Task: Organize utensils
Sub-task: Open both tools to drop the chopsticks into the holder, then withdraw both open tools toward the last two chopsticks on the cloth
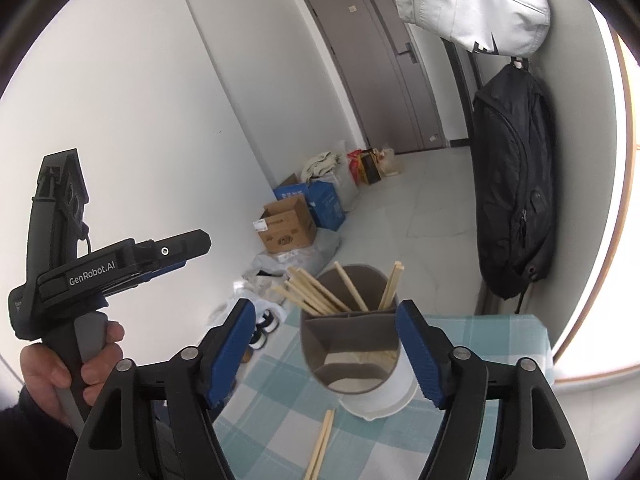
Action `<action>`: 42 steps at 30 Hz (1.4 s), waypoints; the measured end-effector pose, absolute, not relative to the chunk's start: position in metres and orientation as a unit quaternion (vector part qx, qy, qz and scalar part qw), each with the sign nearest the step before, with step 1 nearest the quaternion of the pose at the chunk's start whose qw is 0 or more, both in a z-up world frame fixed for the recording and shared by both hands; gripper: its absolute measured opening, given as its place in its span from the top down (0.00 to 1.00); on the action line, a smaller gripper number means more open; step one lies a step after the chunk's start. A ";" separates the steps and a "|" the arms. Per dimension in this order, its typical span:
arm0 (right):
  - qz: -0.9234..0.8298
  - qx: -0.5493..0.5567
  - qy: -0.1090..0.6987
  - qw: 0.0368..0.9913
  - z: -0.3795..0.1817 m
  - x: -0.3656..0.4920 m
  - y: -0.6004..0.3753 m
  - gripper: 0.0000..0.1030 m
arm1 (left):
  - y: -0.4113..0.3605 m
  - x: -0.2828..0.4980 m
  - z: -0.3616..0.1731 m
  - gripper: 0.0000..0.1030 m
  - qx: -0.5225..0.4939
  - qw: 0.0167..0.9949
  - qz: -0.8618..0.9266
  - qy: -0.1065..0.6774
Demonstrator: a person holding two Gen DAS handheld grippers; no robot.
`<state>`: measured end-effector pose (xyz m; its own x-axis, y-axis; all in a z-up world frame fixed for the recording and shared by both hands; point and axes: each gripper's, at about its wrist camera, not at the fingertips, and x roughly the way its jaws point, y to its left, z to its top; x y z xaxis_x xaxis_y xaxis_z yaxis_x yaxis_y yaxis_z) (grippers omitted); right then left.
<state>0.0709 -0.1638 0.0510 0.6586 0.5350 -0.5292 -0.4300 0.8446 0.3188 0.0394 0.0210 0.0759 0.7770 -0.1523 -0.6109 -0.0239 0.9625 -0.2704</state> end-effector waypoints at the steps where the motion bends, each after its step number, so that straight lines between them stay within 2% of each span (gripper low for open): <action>1: 0.266 0.083 0.313 0.908 0.051 0.067 -0.164 0.22 | 0.020 0.036 0.075 0.28 -0.129 0.935 -0.032 0.329; 6: 0.267 0.082 0.308 0.910 0.049 0.052 -0.163 0.17 | 0.017 0.019 0.070 0.21 -0.121 0.939 -0.026 0.319; 19: 0.264 0.077 0.308 0.911 0.026 0.020 -0.161 0.07 | 0.015 -0.013 0.043 0.20 -0.110 0.944 -0.008 0.310; 26: 0.263 0.052 0.333 0.904 -0.003 0.013 -0.151 0.06 | 0.020 -0.018 0.012 0.20 -0.125 0.938 0.004 0.323; 38: 0.251 0.019 0.414 0.875 -0.062 0.024 -0.132 0.06 | 0.041 -0.019 -0.038 0.20 -0.142 0.923 0.031 0.355; 41: 0.248 0.006 0.439 0.864 -0.079 0.030 -0.121 0.14 | 0.047 -0.018 -0.047 0.20 -0.146 0.917 0.039 0.368; 42: 0.246 -0.002 0.453 0.857 -0.087 0.034 -0.116 0.22 | 0.050 -0.018 -0.049 0.20 -0.149 0.916 0.040 0.371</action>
